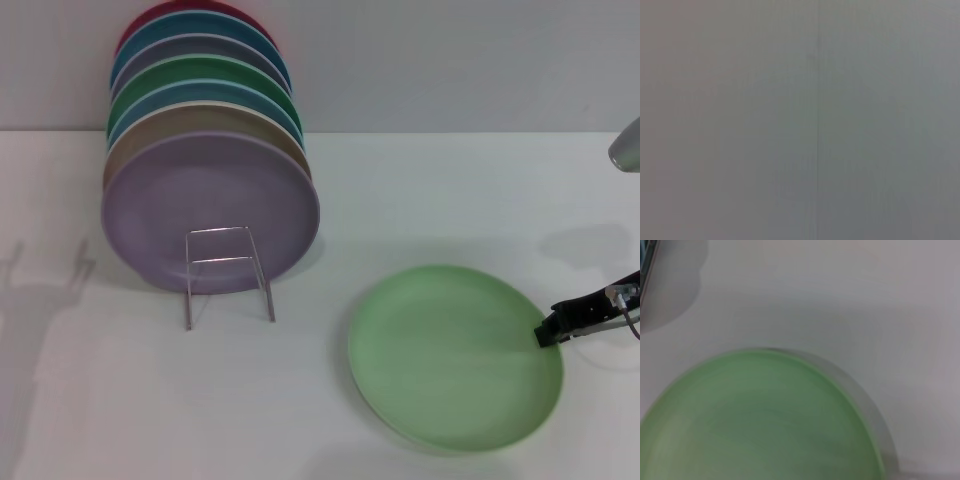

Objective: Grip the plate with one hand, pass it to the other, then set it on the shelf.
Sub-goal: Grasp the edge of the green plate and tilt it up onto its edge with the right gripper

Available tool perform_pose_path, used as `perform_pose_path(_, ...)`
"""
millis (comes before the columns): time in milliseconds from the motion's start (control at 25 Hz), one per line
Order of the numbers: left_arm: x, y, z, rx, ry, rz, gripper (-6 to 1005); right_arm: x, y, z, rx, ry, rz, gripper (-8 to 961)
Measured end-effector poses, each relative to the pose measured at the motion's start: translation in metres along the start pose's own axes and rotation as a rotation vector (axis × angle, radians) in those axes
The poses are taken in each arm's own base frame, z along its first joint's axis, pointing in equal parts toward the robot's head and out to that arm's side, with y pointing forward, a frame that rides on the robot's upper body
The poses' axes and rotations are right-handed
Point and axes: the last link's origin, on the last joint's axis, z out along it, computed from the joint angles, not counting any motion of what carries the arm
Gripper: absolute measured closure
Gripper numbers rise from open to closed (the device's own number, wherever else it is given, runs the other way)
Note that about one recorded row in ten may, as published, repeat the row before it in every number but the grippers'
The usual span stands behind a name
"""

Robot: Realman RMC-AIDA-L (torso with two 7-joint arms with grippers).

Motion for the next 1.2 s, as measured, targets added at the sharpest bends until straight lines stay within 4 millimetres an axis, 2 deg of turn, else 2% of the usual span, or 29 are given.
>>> perform_pose_path(560, 0.000, 0.000, 0.000, 0.000, 0.001, -0.001, 190, -0.006, 0.001, -0.006, 0.021, -0.053, -0.036, 932)
perform_pose_path(920, 0.001, -0.001, -0.001, 0.002, 0.007, 0.002, 189, -0.021, 0.002, -0.050, 0.123, -0.278, -0.106, 936)
perform_pose_path(1200, 0.002, -0.001, -0.002, 0.001, 0.012, 0.002, 189, -0.039, -0.004, -0.061, 0.216, -0.389, -0.136, 936)
